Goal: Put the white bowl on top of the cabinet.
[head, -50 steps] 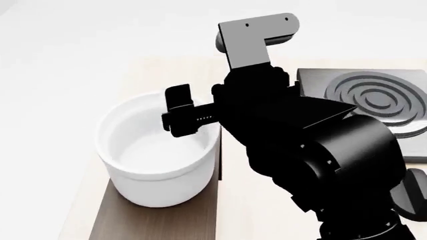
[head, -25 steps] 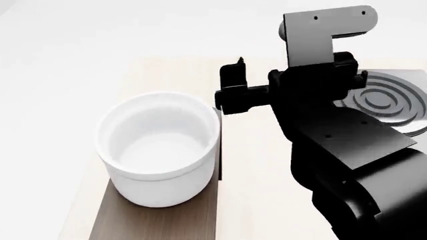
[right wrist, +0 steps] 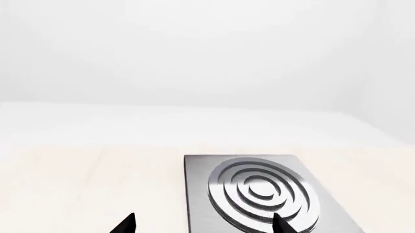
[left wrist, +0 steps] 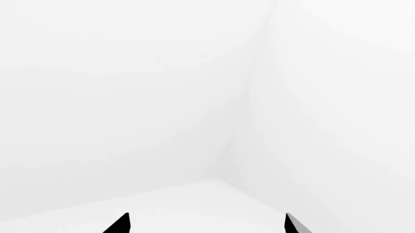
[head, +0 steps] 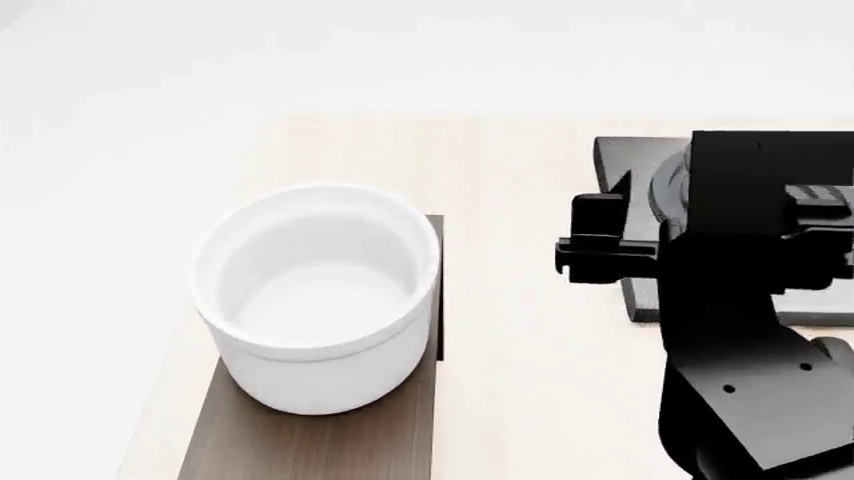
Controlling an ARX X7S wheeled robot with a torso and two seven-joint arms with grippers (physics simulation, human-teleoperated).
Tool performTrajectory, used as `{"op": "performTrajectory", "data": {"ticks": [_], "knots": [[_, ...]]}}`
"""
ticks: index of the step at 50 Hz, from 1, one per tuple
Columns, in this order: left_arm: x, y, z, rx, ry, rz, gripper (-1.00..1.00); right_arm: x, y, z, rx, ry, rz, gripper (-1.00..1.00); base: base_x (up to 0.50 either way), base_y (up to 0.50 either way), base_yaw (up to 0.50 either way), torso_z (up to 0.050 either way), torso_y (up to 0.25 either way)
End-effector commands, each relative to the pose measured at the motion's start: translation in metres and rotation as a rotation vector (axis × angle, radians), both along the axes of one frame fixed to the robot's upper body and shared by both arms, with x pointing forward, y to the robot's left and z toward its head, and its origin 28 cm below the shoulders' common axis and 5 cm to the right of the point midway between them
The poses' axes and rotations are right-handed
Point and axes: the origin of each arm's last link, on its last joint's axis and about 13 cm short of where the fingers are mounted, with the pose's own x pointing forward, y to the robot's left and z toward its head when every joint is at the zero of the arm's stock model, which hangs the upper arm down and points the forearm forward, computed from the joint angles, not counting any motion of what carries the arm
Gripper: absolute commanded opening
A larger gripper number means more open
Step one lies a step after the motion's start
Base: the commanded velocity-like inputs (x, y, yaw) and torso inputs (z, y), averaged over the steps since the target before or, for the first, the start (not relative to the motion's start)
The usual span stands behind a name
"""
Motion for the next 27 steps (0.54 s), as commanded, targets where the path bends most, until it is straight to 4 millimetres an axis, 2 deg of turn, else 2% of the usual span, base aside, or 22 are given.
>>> {"op": "performTrajectory", "data": {"ticks": [1,6,27], "knots": [[0.000,-0.001,0.000,0.003,0.001,-0.003,1.00,-0.007,-0.016,-0.022,-0.029,0.016,-0.104,1.00,0.00,0.00,0.00,0.000,0.000],[0.001,-0.001,-0.001,0.006,0.001,-0.006,1.00,-0.009,-0.019,-0.025,-0.069,0.006,-0.141,1.00,0.00,0.00,0.00,0.000,0.000],[-0.001,-0.001,0.001,0.007,-0.009,-0.008,1.00,-0.033,-0.035,-0.011,-0.156,-0.087,-0.248,1.00,0.00,0.00,0.00,0.000,0.000]]}}
